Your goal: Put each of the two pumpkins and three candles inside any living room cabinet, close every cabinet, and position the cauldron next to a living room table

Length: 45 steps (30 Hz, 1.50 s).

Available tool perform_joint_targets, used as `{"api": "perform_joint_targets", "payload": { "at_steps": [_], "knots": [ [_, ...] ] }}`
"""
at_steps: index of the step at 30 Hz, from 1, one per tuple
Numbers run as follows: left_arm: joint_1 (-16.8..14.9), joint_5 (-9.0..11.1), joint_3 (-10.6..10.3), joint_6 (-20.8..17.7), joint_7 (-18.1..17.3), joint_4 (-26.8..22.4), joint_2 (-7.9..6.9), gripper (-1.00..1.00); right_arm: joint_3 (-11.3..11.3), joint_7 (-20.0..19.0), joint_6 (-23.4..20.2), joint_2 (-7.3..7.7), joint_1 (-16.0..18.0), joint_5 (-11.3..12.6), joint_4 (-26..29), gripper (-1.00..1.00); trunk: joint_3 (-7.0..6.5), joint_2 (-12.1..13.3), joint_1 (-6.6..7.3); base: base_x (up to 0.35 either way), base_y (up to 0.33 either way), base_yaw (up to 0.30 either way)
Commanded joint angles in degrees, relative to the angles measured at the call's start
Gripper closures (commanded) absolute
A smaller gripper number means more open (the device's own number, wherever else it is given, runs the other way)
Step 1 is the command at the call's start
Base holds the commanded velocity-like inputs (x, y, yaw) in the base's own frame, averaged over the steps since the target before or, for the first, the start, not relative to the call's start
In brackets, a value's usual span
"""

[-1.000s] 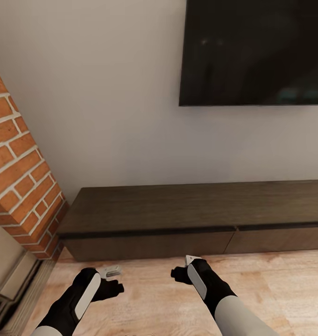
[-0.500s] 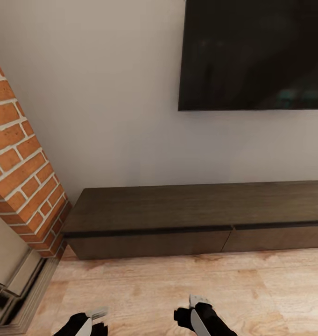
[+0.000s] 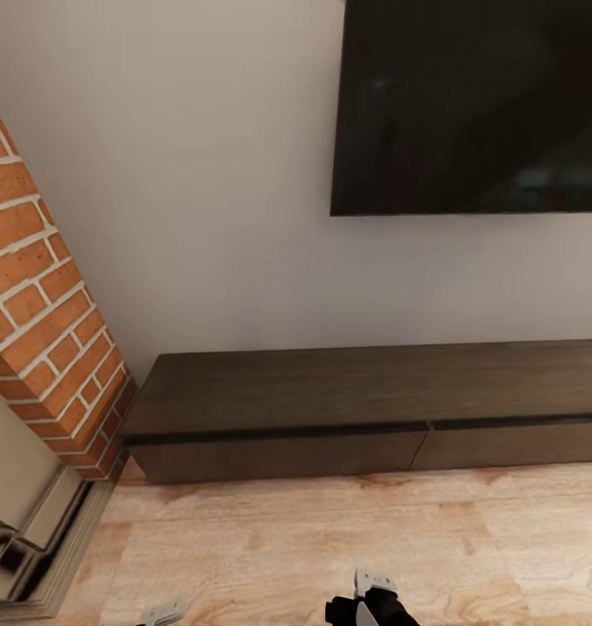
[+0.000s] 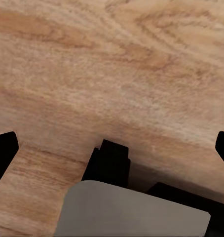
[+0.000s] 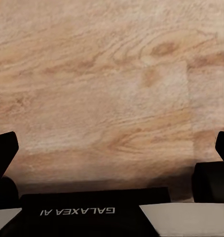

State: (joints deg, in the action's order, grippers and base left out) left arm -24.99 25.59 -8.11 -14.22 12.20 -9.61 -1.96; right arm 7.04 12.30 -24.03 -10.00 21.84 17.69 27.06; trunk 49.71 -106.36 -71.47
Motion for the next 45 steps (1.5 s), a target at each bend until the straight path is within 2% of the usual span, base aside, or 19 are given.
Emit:
{"api": "perform_joint_targets", "payload": {
  "at_steps": [1,3,8,10,25,26,31,33,37,39,45],
  "knots": [
    [0.0,0.0,0.0,0.4,0.0,0.6,0.03,-1.0,0.0,0.0,0.5,0.0,-0.4,0.0,-0.4,-1.0,-0.19,0.4,0.23,-0.002,0.0,0.0],
    [0.1,0.0,0.0,0.7,0.0,1.3,-0.09,-1.0,0.0,0.0,2.1,0.0,-1.1,0.0,-1.3,-1.0,-0.55,1.2,0.67,-0.001,0.0,0.0],
    [0.3,0.1,0.0,1.5,0.9,3.5,-0.86,-1.0,0.1,0.0,9.9,0.0,-1.7,0.0,-5.5,-1.0,-1.44,3.2,1.76,0.0,0.0,0.0],
    [0.3,0.1,0.0,1.7,1.5,3.8,-0.97,-1.0,0.0,-0.2,11.1,0.0,-1.8,0.1,-6.1,-1.0,-1.8,4.0,2.2,0.0,0.0,0.0],
    [1.0,0.1,0.0,3.1,2.6,5.8,-0.8,-1.0,0.1,-0.4,12.6,0.0,-1.8,-0.3,-8.8,-1.0,-4.5,10.0,5.5,0.0,0.0,0.0],
    [2.2,0.1,-0.1,7.3,2.6,7.8,-1.11,-1.0,0.1,-0.4,13.1,0.0,-1.8,-0.2,-9.8,-1.0,-4.68,10.4,5.72,0.0,0.0,0.0],
    [3.8,0.0,-0.3,10.6,2.6,8.8,-1.19,-1.0,0.1,-0.4,14.3,0.0,-1.8,-0.2,-11.0,-1.0,-5.57,12.4,6.82,0.0,0.0,0.0],
    [4.3,-0.6,-0.5,10.9,2.6,9.0,-1.25,-1.0,0.1,-0.4,14.4,0.0,-1.8,-0.2,-11.1,-1.0,-5.93,13.2,7.25,0.0,0.0,0.0],
    [5.1,-3.8,-0.7,11.3,2.6,9.1,-1.22,-1.0,0.1,-0.4,14.5,0.0,-1.8,-0.1,-11.4,-1.0,-6.65,14.9,8.13,0.0,0.0,0.0],
    [5.6,-4.6,-0.7,11.8,2.6,9.2,-1.17,-1.0,0.1,-0.4,14.5,0.0,-1.8,-0.1,-11.9,-1.0,-7.01,15.7,8.57,0.0,0.0,0.0],
    [6.8,-5.4,-0.7,14.2,2.6,9.6,-1.25,-1.0,0.1,-0.4,15.0,0.0,-1.9,-0.1,-14.4,-1.0,-8.09,18.1,9.89,0.0,0.0,0.0]
  ]
}}
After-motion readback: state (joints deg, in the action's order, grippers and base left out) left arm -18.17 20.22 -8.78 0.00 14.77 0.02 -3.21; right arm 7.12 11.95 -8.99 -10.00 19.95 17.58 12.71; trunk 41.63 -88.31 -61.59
